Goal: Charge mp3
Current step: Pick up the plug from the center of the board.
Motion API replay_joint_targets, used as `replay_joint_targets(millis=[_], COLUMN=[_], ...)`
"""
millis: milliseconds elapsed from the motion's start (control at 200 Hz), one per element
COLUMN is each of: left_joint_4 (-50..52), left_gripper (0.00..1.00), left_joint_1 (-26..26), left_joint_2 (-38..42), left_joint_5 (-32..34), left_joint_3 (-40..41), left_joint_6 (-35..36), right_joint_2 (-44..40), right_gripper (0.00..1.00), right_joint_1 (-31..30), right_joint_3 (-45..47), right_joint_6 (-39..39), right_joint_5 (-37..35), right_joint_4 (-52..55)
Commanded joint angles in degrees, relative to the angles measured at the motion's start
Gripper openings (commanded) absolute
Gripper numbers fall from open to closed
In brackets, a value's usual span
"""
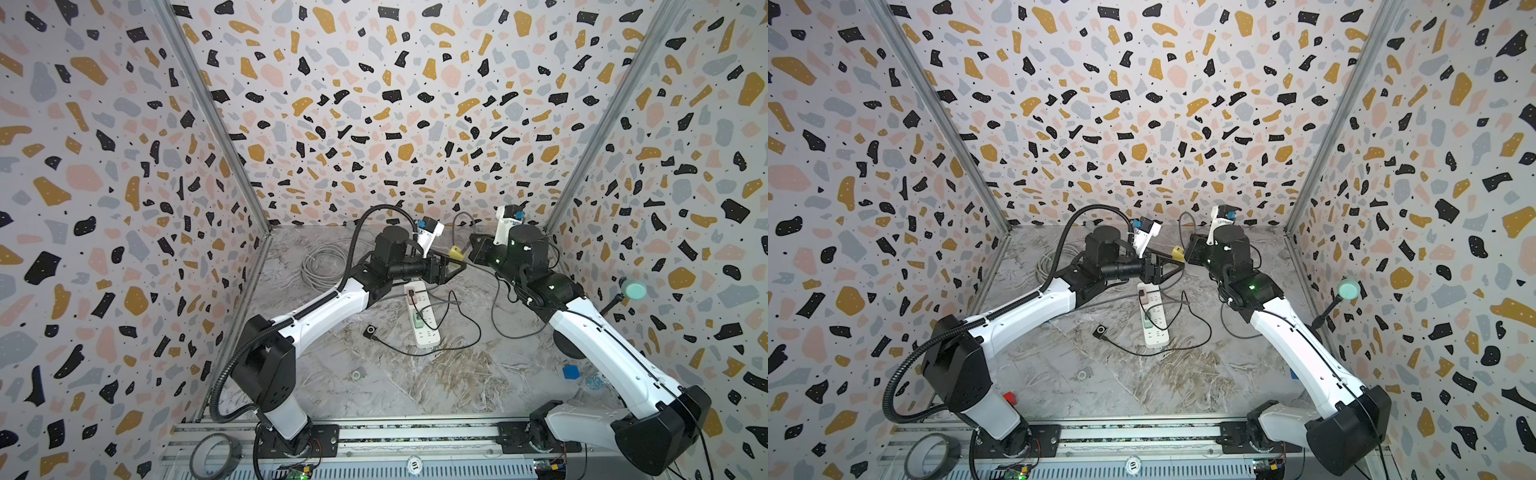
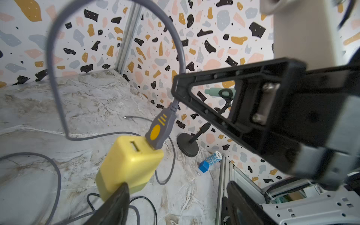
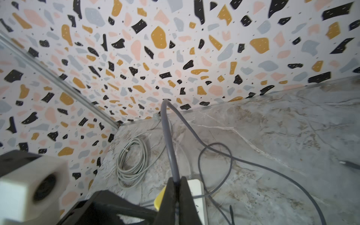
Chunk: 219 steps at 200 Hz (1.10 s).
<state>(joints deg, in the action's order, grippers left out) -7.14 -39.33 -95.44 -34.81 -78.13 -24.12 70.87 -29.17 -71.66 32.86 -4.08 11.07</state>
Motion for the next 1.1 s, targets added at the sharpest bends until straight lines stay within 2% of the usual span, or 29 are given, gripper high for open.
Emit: replay_joint_targets(millis=[0, 320, 451, 641, 781, 921, 1091], left_joint_4=[4.45, 9.08, 7.61, 4.47, 2.84, 3.81, 3.53], left_gripper=[0.79, 0.8, 0.84, 0.84, 0.77, 0.67, 0.45], left_joint_1=[0.26, 0.68, 0.92, 0.92, 0.92, 0.93, 1.01], left_joint_2=[-0.24, 1.75, 3.02, 3.08, 3.97, 4.65, 5.0], left_joint_5=[2.73, 9.97, 7.47, 1.65, -3.15, -5.57, -5.97], left_joint_3=[-0.82, 0.97, 2.21, 3.3, 5.32, 6.6, 7.01], left_joint_6=[5.02, 9.51, 11.99, 15.67, 20.89, 25.16, 26.89], right_joint_2=[-1.33, -1.94, -1.41, -0.57, -0.31, -0.63, -0.12], right_gripper=[0.0, 0.0, 0.0, 0.0, 0.0, 0.0, 0.0], right_joint_1=[-0.62, -0.85, -1.07, -1.81, -2.55, -2.54, -2.86], right_joint_3=[-1.61, -1.38, -1.8, -2.57, -3.0, -2.7, -2.97], right_joint_6=[-0.63, -1.22, -2.18, -3.02, -4.2, -4.84, -5.14], right_joint_5=[2.7, 5.57, 8.71, 11.64, 13.05, 14.22, 16.65], right_joint_4=[3.03, 3.64, 3.24, 3.08, 3.35, 3.58, 3.51])
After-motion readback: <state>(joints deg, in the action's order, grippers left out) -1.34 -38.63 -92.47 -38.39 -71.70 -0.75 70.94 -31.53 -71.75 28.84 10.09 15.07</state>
